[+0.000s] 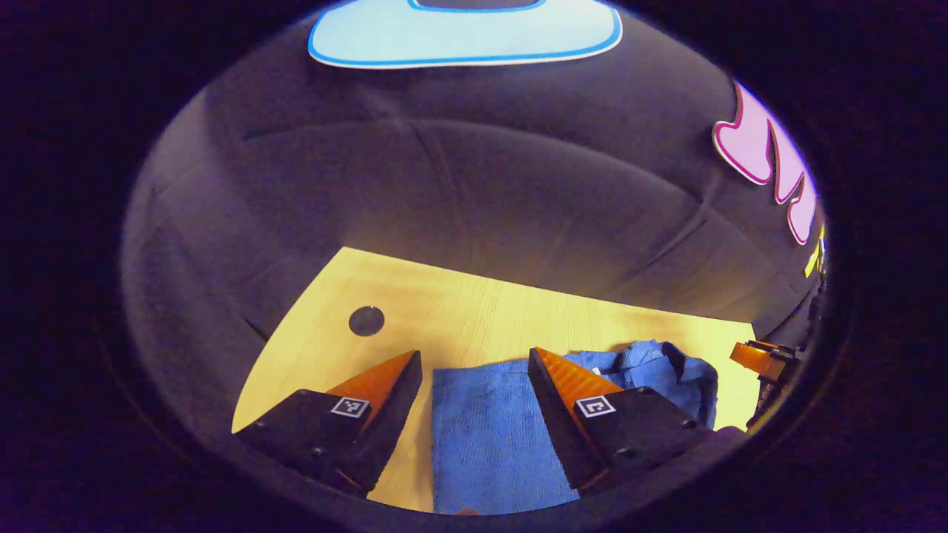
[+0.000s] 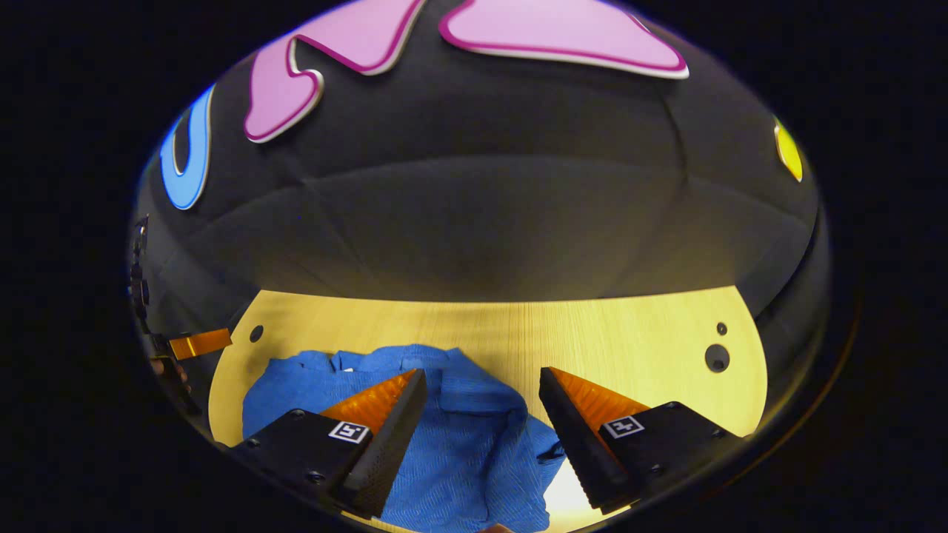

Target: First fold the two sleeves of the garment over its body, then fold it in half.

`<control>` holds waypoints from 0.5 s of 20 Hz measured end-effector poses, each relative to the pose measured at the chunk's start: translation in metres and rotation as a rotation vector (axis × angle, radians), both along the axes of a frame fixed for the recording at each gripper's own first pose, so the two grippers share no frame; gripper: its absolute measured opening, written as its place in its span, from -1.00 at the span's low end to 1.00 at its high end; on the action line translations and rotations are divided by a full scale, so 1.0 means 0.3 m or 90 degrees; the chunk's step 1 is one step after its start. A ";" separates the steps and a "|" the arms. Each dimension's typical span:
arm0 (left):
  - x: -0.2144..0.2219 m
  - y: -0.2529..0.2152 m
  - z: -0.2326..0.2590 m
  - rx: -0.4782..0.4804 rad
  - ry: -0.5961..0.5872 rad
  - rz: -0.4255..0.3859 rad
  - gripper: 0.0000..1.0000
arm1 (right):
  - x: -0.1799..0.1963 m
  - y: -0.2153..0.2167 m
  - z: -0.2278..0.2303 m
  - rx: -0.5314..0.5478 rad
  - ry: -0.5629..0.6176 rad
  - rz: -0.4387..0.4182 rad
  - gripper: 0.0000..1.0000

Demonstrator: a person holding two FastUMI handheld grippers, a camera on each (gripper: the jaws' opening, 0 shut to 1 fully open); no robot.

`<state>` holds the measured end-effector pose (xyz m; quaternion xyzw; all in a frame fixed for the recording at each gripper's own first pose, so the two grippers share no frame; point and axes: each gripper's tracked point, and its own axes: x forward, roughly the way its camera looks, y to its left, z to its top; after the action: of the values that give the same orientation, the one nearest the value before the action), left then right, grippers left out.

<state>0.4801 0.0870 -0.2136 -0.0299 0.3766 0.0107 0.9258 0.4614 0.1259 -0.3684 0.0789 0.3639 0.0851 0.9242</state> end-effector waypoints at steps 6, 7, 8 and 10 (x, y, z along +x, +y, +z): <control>-0.163 -0.117 0.152 0.084 -0.097 -0.045 0.67 | -0.091 -0.019 0.240 -0.105 -0.141 0.061 0.97; -0.204 -0.149 0.182 0.091 -0.115 -0.049 0.67 | -0.111 -0.004 0.288 -0.105 -0.166 0.063 0.97; -0.246 -0.185 0.217 0.096 -0.138 -0.053 0.67 | -0.143 0.004 0.332 -0.102 -0.184 0.066 0.97; -0.342 -0.231 0.296 0.111 -0.186 -0.055 0.67 | -0.230 0.003 0.429 -0.086 -0.218 0.069 0.99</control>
<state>0.3775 0.0178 -0.1248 0.0658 0.2365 -0.0012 0.9694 0.3923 0.1269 -0.2396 -0.0190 0.2102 0.1224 0.9698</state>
